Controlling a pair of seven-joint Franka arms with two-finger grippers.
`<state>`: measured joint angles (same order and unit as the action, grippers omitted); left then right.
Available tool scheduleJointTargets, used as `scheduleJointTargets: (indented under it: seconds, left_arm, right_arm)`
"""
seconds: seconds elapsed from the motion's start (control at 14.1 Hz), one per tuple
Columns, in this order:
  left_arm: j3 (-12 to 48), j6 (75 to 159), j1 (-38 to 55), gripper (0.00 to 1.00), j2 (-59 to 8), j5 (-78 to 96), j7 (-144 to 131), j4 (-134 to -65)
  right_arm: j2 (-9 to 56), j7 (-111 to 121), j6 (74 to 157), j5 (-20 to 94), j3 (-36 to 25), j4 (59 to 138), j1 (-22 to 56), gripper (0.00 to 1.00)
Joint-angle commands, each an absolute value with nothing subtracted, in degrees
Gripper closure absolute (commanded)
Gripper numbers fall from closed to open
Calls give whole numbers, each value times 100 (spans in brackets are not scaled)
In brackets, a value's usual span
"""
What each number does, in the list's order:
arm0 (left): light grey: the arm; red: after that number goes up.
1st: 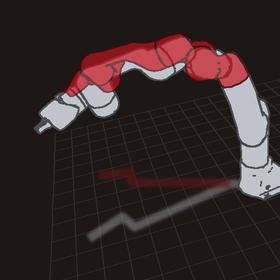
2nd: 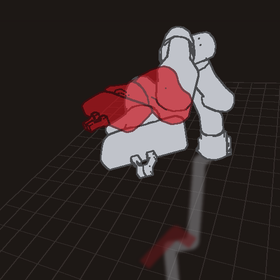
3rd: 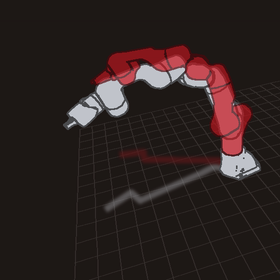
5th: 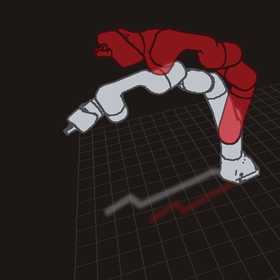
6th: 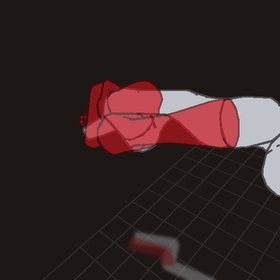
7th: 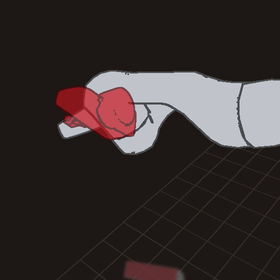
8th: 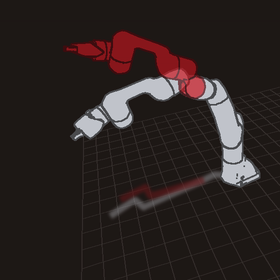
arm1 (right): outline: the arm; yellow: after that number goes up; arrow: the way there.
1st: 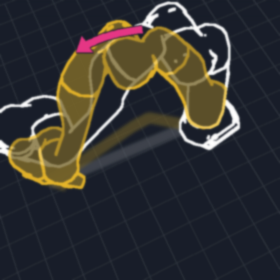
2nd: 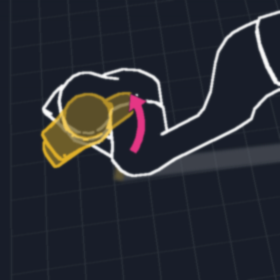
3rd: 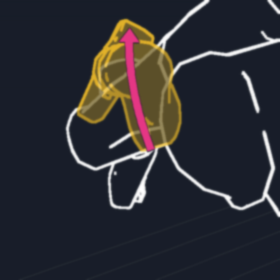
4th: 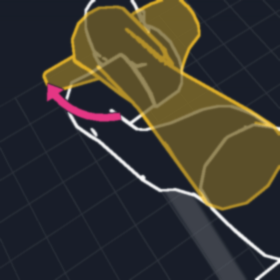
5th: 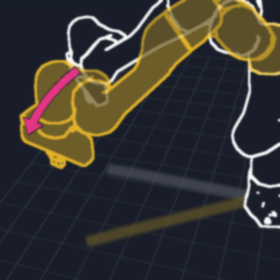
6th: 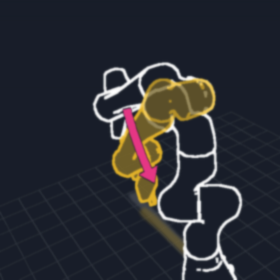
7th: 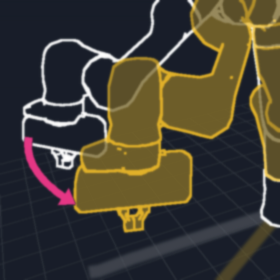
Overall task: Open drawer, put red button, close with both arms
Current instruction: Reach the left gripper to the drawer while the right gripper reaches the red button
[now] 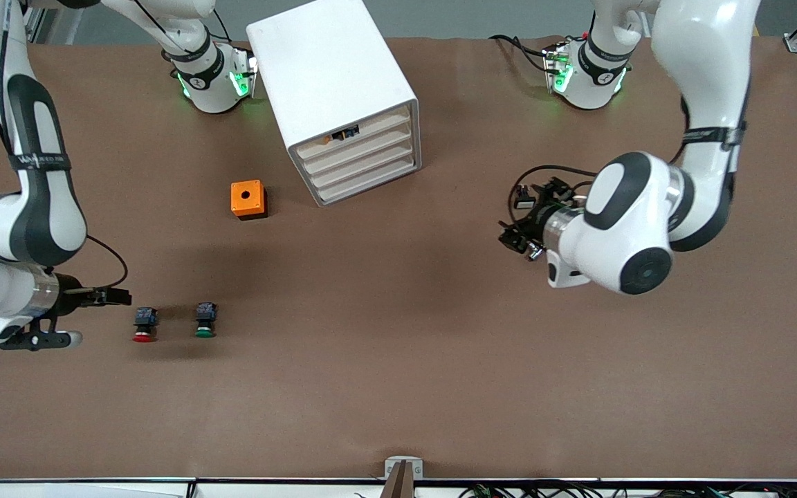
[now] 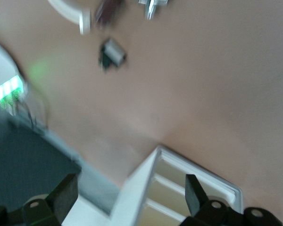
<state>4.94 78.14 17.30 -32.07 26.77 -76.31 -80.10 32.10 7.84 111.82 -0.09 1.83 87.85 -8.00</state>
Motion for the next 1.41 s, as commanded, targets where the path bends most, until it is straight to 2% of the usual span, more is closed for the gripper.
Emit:
scheduleJointTargets:
  seconds: [0.0,0.14,0.71,0.78,0.85,0.92,1.13,1.2,1.34]
  left_arm:
    - [475,7419,1985,0,-3707,3303,-9047,-7752]
    - [501,6945,2170,0,-4059,3803,-9779,-7630]
    - [510,6899,2821,1,-5325,5843,-12198,-7497]
    - [510,6899,2830,2,-5404,5993,-12269,-7506]
    - [510,6899,2839,9,-5466,6116,-12357,-7515]
    - [510,6899,2839,21,-5528,6239,-12453,-7515]
    - [510,6908,2979,36,-5599,6328,-12551,-7532]
    - [510,6926,3032,41,-5642,6346,-12542,-7550]
    - [510,6934,3172,42,-5686,6442,-12533,-7559]
  right_arm:
    - [3637,844,11486,-96,246,8692,-870,0]
    - [3857,844,11767,-114,246,8684,-905,0]
    - [4464,800,12392,-18,246,8710,-1090,0]
    - [4474,782,12393,-18,246,8710,-1099,3]
    - [4474,774,12393,-18,246,8710,-1090,9]
    - [4474,773,12375,-9,246,8710,-1090,20]
    - [4474,747,12331,-9,246,8719,-1046,52]
    - [4474,747,12322,-9,246,8719,-1046,63]
    - [4465,747,12348,9,255,8710,-1072,83]
